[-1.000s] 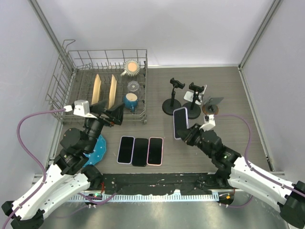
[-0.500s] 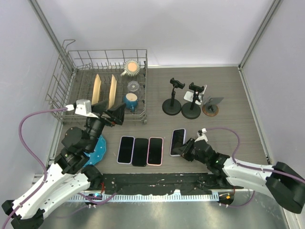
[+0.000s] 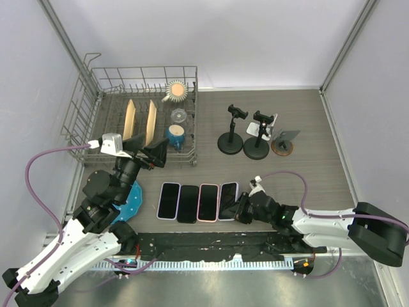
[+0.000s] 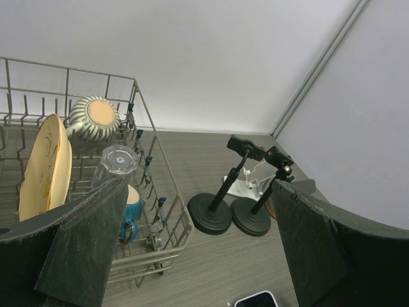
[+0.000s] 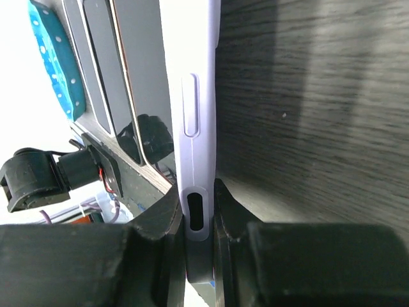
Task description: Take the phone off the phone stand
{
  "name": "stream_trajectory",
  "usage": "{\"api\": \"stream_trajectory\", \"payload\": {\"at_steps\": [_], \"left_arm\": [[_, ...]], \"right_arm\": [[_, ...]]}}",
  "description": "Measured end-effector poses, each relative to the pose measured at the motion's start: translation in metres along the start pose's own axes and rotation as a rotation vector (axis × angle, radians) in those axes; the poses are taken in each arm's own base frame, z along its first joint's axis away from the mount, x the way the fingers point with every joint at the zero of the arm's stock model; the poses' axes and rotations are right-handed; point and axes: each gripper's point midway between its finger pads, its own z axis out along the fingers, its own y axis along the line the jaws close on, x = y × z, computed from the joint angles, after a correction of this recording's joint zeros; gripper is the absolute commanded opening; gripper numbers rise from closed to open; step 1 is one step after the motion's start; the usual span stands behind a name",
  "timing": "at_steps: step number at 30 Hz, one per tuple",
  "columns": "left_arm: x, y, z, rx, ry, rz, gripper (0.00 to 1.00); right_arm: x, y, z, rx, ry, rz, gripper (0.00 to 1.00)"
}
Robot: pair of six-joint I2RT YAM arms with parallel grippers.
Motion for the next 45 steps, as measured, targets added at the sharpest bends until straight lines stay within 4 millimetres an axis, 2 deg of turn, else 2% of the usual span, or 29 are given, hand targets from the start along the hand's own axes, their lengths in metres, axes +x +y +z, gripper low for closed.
{"api": "stream_trajectory", "payload": {"at_steps": [1, 2, 5, 8, 11, 20, 27, 34, 45], "left_arm": [[0.0, 0.0, 0.0, 0.0, 0.0, 0.0, 1.0], [0.0, 0.0, 0.0, 0.0, 0.0, 0.0, 1.0], [0.0, 0.0, 0.0, 0.0, 0.0, 0.0, 1.0], [0.0, 0.0, 0.0, 0.001, 0.0, 0.0, 1.0], [0.0, 0.0, 0.0, 0.001, 0.001, 0.0, 1.0], [0.001, -0.001, 0.0, 0.003, 0.003, 0.001, 1.0], [0.001, -0.001, 0.0, 0.003, 0.003, 0.001, 1.0], [0.001, -0.001, 0.0, 0.003, 0.003, 0.001, 1.0], [0.001, 0.0, 0.0, 0.002, 0.003, 0.002, 1.0]], "right_arm": [[0.001, 0.0, -0.001, 0.002, 0.007, -0.001, 0.27], [0.003, 0.0, -0.002, 0.004, 0.014, -0.003, 0.39], [0.009, -0.003, -0.005, 0.019, 0.047, -0.017, 0.58], [0.01, 0.006, -0.008, 0.024, 0.065, -0.061, 0.67], [0.005, 0.006, -0.013, 0.065, 0.053, -0.106, 0.71], [-0.019, -0.014, -0.028, 0.231, -0.046, -0.202, 0.72], [-0.032, -0.021, -0.028, 0.303, -0.097, -0.256, 0.72], [-0.044, -0.021, -0.021, 0.347, -0.136, -0.324, 0.66], [-0.047, -0.009, 0.002, 0.333, -0.123, -0.393, 0.62]]}}
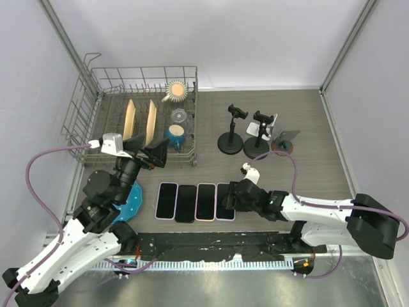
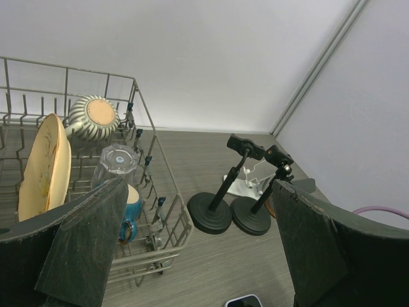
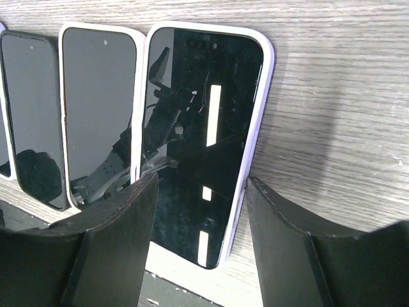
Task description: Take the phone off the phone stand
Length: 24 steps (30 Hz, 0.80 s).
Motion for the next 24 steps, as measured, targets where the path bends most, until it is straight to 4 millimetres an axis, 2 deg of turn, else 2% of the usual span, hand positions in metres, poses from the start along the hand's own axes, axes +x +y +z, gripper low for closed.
{"api": "stream_trajectory", "payload": {"at_steps": [5, 10, 14, 18, 20, 24], "left_arm": [[0.0, 0.0, 0.0, 0.0, 0.0, 0.0, 1.0], [0.0, 0.0, 0.0, 0.0, -0.001, 0.0, 1.0], [-0.004, 0.002, -0.002, -0.008, -0.014, -0.001, 1.0], [-0.012, 0.006, -0.006, -0.029, -0.041, -0.008, 1.0], [-0.016, 0.01, -0.007, -0.045, -0.054, -0.007, 1.0], [-0.02, 0.019, -0.008, -0.087, -0.07, 0.016, 1.0]], "right_arm": [[0.0, 0.003, 0.001, -0.009, 0.0, -0.005, 0.63], [-0.002, 0.001, -0.001, -0.001, -0.002, -0.014, 0.75], [-0.019, -0.009, -0.009, 0.048, -0.043, -0.03, 0.83], [-0.07, -0.012, -0.02, 0.08, -0.161, -0.009, 0.89], [-0.106, -0.014, -0.027, 0.106, -0.243, -0.001, 0.94], [-0.166, -0.026, -0.046, 0.177, -0.374, 0.003, 0.98]]}}
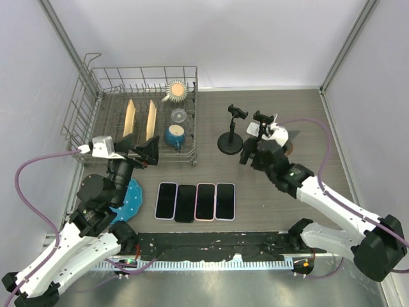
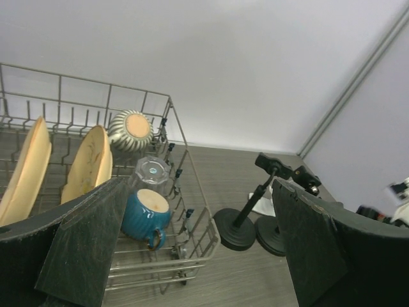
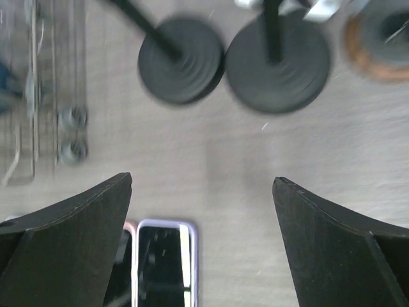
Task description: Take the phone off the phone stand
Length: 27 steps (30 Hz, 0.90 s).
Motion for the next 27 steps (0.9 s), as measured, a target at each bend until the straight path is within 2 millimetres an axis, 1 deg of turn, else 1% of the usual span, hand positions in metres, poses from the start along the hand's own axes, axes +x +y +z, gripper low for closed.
{"api": "stream_trajectory", "payload": {"at_steps": [1, 3, 6, 9, 11, 12, 13, 14, 15, 16, 19, 21, 23, 24, 26, 27], "left_arm": [[0.0, 0.003, 0.0, -0.014, -0.002, 0.015, 1.0], [-0.002, 0.009, 0.0, -0.044, -0.009, 0.038, 1.0], [-0.007, 0.021, -0.002, -0.098, -0.027, 0.072, 1.0], [-0.02, 0.034, -0.008, -0.154, -0.068, 0.1, 1.0], [-0.033, 0.043, -0.015, -0.192, -0.107, 0.108, 1.0], [-0.038, 0.047, -0.019, -0.207, -0.123, 0.11, 1.0], [-0.045, 0.053, -0.023, -0.229, -0.145, 0.113, 1.0], [-0.05, 0.057, -0.027, -0.245, -0.163, 0.112, 1.0], [-0.055, 0.06, -0.03, -0.259, -0.178, 0.111, 1.0], [-0.061, 0.065, -0.034, -0.278, -0.199, 0.105, 1.0], [-0.078, 0.077, -0.048, -0.325, -0.271, 0.077, 1.0], [-0.085, 0.085, -0.057, -0.347, -0.319, 0.053, 1.0], [-0.087, 0.09, -0.064, -0.359, -0.356, 0.034, 1.0], [-0.088, 0.093, -0.067, -0.363, -0.372, 0.027, 1.0], [-0.088, 0.096, -0.071, -0.368, -0.396, 0.016, 1.0], [-0.089, 0.097, -0.072, -0.37, -0.407, 0.008, 1.0]], "right_arm": [[-0.02, -0.007, 0.001, 0.03, -0.037, 0.006, 0.99], [-0.052, -0.022, -0.001, 0.083, -0.105, 0.021, 1.0], [-0.089, -0.051, -0.014, 0.163, -0.205, 0.05, 1.0], [-0.117, -0.077, -0.041, 0.238, -0.319, 0.076, 1.0], [-0.13, -0.089, -0.064, 0.276, -0.395, 0.088, 1.0], [-0.135, -0.094, -0.074, 0.289, -0.428, 0.094, 1.0], [-0.142, -0.099, -0.089, 0.303, -0.475, 0.106, 1.0], [-0.145, -0.103, -0.098, 0.312, -0.501, 0.112, 1.0], [-0.15, -0.109, -0.114, 0.324, -0.547, 0.124, 0.99], [-0.154, -0.114, -0.125, 0.329, -0.581, 0.134, 0.99], [-0.164, -0.13, -0.171, 0.339, -0.717, 0.189, 0.98], [-0.169, -0.142, -0.205, 0.337, -0.821, 0.241, 0.98], [-0.17, -0.153, -0.23, 0.337, -0.904, 0.282, 0.98], [-0.167, -0.161, -0.243, 0.341, -0.95, 0.308, 0.98], [-0.162, -0.169, -0.25, 0.349, -0.981, 0.325, 0.98], [-0.158, -0.172, -0.25, 0.353, -0.99, 0.331, 0.98]]}}
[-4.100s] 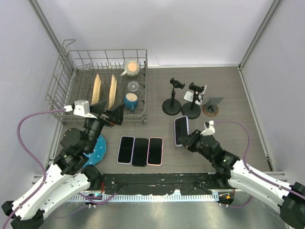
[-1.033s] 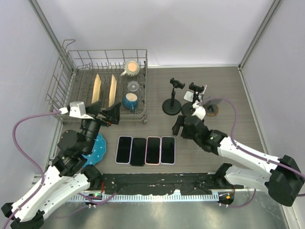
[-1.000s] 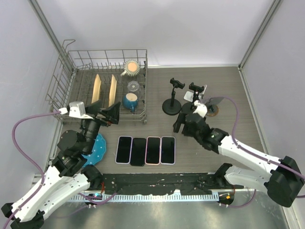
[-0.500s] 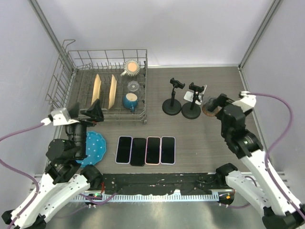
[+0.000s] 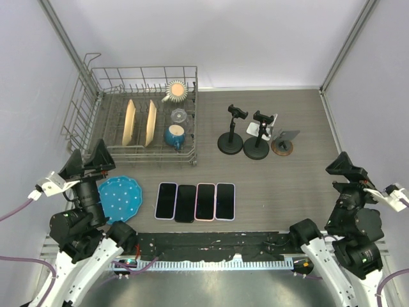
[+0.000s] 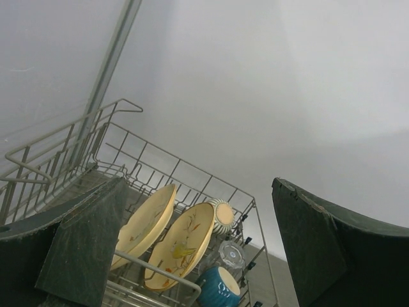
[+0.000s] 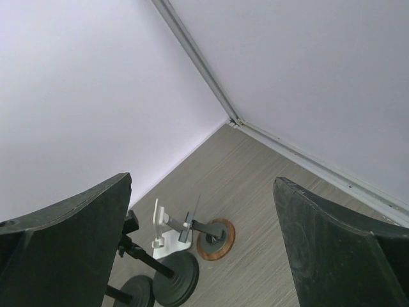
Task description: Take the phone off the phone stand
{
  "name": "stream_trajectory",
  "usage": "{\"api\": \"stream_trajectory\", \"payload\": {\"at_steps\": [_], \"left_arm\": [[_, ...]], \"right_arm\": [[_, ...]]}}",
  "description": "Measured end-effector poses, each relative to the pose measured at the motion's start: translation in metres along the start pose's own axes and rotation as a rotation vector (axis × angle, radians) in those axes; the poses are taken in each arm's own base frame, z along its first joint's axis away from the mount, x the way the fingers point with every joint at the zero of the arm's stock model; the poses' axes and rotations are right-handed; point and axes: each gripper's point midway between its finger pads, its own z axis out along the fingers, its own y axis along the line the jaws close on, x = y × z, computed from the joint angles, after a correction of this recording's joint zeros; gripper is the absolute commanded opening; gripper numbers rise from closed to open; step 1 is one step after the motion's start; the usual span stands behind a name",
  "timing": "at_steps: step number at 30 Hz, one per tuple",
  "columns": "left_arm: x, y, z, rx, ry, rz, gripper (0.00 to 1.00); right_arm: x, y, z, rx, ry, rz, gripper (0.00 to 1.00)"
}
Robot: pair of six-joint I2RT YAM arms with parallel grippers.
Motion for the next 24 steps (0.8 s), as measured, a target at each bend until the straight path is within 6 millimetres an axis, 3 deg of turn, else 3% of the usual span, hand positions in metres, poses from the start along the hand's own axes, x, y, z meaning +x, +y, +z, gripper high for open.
{"api": "stream_trajectory", "payload": {"at_steps": [9, 24], "left_arm": [[-0.005, 0.004, 0.0, -0.02, -0.028, -0.015, 1.0], [-0.004, 0.001, 0.0, -0.005, -0.024, -0.036, 1.0]], "right_arm": [[0.028, -0.021, -0.001, 0.053, 0.004, -0.027, 0.97], [0.026, -0.028, -0.001, 0.091, -0.009, -0.024, 0.97]]}}
